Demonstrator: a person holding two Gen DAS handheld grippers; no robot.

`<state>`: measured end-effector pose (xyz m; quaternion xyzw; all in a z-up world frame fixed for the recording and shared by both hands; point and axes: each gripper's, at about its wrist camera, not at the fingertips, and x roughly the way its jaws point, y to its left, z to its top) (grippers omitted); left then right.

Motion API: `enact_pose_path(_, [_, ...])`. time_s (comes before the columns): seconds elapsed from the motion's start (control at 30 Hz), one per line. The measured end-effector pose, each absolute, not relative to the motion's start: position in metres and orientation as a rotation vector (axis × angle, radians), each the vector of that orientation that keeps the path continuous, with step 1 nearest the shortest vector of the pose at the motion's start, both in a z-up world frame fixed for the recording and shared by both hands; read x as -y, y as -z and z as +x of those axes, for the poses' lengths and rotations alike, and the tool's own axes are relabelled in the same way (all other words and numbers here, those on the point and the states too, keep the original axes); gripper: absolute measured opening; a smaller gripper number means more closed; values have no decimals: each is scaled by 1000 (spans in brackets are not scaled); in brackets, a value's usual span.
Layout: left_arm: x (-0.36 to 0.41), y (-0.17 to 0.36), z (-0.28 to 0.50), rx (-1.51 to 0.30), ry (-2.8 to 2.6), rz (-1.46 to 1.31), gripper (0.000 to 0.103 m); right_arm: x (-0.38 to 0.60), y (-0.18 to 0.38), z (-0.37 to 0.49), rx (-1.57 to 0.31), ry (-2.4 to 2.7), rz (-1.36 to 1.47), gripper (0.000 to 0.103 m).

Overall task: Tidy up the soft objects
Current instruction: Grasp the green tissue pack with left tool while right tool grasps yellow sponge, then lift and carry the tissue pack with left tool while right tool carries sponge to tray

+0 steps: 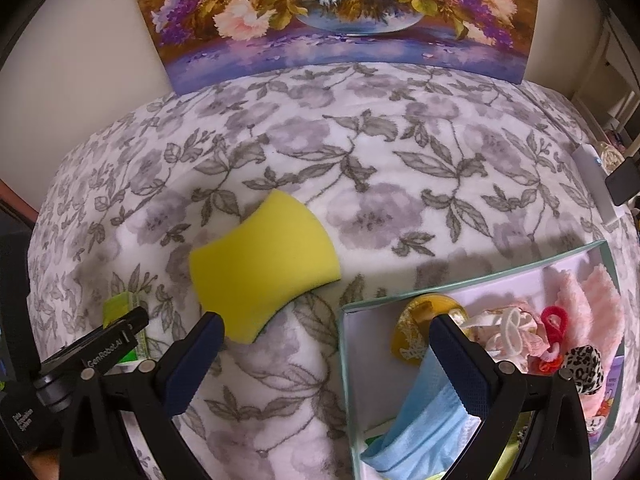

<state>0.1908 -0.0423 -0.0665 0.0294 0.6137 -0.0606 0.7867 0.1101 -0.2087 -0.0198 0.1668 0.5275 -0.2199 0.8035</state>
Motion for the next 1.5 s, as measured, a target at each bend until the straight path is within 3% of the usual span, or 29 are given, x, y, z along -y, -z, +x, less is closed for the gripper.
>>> enact_pose_path(0.4, [-2, 49, 201, -1304, 11, -5, 48, 168, 27, 136, -1104, 367, 263, 103])
enact_pose_path(0.5, [-11, 44, 203, -1296, 0, -25, 48, 162, 30, 138, -1105, 356, 250, 89])
enact_pose_path(0.67, [-8, 43, 203, -1288, -1, -40, 48, 157, 42, 143, -1135, 349, 242, 80])
enact_pose_path(0.83, [6, 47, 201, -1295, 6, -31, 48, 161, 56, 146, -1161, 365, 247, 79])
enact_pose_path(1.5, [3, 47, 201, -1298, 16, -29, 48, 165, 66, 149, -1177, 362, 257, 55])
